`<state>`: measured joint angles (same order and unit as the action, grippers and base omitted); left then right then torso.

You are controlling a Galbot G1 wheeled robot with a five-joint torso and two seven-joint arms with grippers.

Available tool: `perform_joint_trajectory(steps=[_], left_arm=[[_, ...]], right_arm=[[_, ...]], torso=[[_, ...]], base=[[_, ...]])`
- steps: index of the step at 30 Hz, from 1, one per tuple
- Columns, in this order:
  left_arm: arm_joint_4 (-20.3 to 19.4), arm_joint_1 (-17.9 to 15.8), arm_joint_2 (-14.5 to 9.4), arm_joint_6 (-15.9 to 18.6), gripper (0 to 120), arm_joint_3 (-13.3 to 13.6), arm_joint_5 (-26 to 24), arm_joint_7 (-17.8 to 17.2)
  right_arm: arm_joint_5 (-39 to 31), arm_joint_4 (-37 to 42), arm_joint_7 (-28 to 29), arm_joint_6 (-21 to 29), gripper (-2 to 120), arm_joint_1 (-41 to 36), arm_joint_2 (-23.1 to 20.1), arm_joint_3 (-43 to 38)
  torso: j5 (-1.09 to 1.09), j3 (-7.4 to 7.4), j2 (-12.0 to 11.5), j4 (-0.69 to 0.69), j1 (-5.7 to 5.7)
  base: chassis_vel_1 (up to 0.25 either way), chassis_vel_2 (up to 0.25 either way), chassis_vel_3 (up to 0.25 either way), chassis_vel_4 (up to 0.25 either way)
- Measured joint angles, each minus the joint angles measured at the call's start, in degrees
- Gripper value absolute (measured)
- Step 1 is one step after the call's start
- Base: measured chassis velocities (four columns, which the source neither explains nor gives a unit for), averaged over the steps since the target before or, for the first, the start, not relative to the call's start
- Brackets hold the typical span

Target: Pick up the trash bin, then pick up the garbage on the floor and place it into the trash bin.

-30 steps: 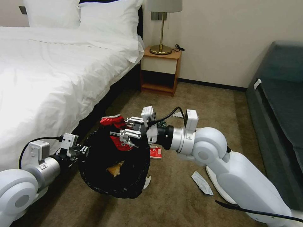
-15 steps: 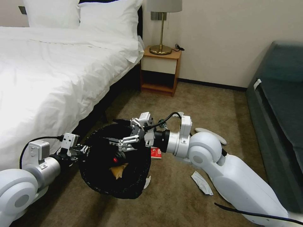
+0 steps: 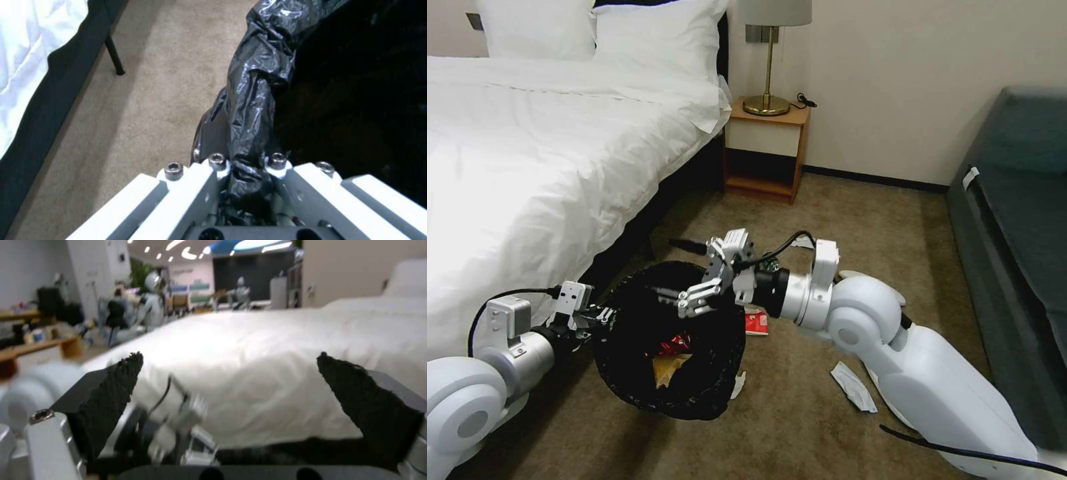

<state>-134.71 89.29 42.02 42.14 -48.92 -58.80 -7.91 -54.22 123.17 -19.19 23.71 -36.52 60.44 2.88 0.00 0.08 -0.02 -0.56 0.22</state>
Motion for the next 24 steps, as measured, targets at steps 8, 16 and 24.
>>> perform_joint_trajectory(steps=[8,16,24], left_arm=[[0.0,0.05,0.35,0.0,1,-0.42,0.09,0.0],[-0.25,0.21,0.6,0.0,1,-1.32,-0.15,-0.06],[-0.14,-0.44,0.4,0.0,1,-1.4,-0.53,-0.14]], right_arm=[[-3.46,0.38,4.12,1.65,100,0.58,-1.41,-9.38],[-2.55,-1.19,5.5,3.49,100,-9.91,-6.55,-24.61],[0.45,-0.64,4.92,3.34,100,-22.66,-9.3,-32.6]], torso=[[0.0,0.0,0.0,0.0,0.0],[0.01,0.0,0.0,0.0,0.0],[0.02,0.0,0.0,-0.03,0.0]], base=[[0.0,0.0,0.0,0.0],[0.0,0.0,0.0,0.0],[0.0,0.0,0.0,0.0]])
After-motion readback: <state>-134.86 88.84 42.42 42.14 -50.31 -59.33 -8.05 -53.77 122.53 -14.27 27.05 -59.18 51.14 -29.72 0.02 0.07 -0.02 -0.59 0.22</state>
